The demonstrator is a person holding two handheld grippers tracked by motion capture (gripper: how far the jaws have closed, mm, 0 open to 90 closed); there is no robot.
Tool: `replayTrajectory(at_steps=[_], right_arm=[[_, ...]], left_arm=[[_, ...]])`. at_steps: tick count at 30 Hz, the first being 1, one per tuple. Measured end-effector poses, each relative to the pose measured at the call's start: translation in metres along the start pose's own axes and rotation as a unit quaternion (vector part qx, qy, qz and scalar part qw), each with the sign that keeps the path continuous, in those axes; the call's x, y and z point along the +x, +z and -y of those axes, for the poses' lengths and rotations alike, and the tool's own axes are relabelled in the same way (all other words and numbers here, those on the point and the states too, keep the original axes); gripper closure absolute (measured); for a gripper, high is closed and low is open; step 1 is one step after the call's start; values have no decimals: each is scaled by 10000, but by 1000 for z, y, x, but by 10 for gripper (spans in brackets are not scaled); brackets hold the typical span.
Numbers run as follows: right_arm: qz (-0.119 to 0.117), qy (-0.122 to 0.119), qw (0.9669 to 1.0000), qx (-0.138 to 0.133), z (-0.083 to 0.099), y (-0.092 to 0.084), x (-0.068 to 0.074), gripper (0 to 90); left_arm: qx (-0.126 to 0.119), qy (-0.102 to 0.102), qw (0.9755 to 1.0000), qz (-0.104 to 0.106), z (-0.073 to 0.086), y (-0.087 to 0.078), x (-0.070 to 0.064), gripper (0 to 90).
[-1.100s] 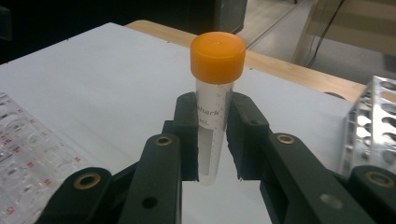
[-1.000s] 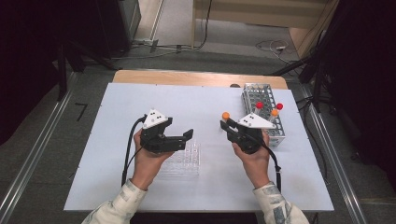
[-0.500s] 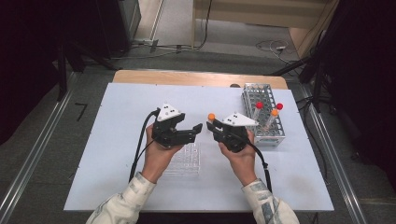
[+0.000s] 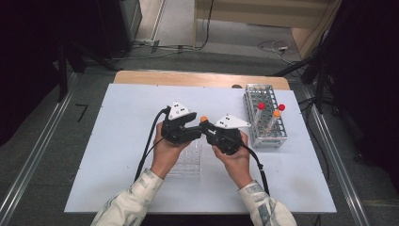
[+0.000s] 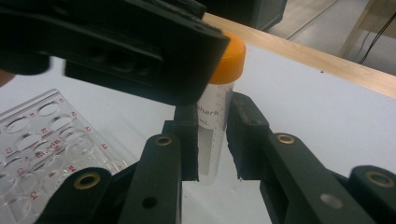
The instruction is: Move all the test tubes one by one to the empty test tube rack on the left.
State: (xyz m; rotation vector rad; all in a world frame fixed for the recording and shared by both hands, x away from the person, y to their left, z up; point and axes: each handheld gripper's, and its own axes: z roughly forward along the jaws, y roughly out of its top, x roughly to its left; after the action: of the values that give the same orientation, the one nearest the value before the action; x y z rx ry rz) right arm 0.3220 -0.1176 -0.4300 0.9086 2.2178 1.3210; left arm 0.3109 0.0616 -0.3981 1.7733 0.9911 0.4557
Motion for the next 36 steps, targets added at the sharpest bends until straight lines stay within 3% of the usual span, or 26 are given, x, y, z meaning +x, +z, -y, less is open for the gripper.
replayTrajectory(at_steps=[11, 20, 31, 36], right_arm=[[-54, -28, 10000, -36, -2, 1, 3, 724], [-51, -26, 10000, -18, -1, 1, 3, 716], [59, 172, 9998, 40, 0, -2, -6, 384], [154, 242, 9996, 79, 0, -8, -12, 302]], left_arm=[[89, 121, 9999, 35, 2, 5, -1, 669], [102, 176, 9998, -22, 2, 5, -2, 696], [-34, 35, 9996, -263, -2, -2, 7, 698], [-72, -17, 9994, -338, -2, -5, 12, 698]])
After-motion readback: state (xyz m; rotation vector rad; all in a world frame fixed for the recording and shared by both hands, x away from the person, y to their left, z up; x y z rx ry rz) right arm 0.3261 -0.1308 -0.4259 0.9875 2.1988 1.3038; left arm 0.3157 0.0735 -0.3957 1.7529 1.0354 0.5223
